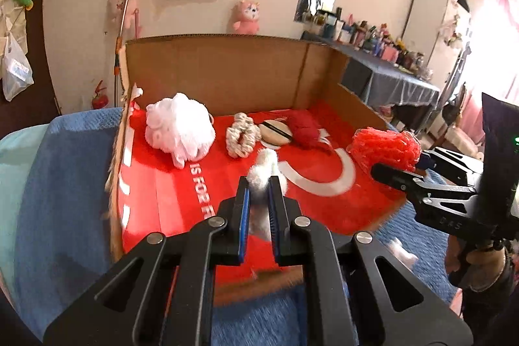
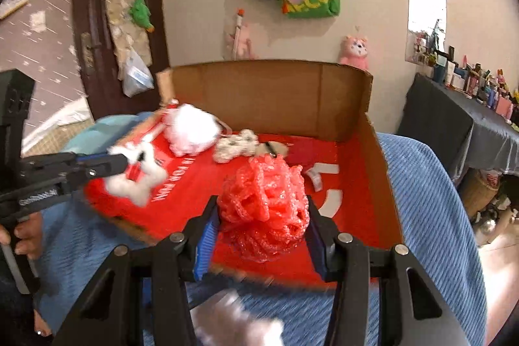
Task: Organize soft objects
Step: 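Carry the star scrunchie with the left tool while the right tool carries the red mesh puff into the box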
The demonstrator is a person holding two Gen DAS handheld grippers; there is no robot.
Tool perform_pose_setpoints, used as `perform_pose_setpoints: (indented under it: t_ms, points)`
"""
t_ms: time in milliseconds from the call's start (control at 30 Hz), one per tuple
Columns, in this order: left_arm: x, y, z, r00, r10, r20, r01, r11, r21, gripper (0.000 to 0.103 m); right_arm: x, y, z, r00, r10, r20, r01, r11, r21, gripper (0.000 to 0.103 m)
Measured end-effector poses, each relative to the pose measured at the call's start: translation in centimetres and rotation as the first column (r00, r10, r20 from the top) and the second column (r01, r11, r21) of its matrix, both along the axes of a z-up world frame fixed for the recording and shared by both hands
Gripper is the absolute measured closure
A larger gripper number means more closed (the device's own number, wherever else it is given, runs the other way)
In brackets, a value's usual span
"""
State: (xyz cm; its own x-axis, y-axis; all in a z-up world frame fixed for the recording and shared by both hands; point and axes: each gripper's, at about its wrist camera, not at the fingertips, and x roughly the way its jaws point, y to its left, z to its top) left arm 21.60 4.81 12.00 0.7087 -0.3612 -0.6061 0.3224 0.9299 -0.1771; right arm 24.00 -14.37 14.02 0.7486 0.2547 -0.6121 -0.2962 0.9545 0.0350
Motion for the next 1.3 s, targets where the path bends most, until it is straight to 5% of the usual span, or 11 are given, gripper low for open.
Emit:
perform_pose_setpoints:
  t_ms: [367, 1300]
  points:
    - [6.9, -0.4, -3.2, 0.989, 0.027, -0.147, -0.021, 0.999, 0.040, 0.093, 7.9, 0.1, -3.5, 0.985, -0.078, -0.152, 0.050, 0.982, -0.182, 0.052]
    - [9.6, -0.5, -6.3, 0.969, 0.114, -0.218, -0.084, 0.986, 0.142, 0.089, 8.8, 0.7, -5.1, 0.981, -0.096, -0.168, 0.042, 0.954, -0.298, 0.049]
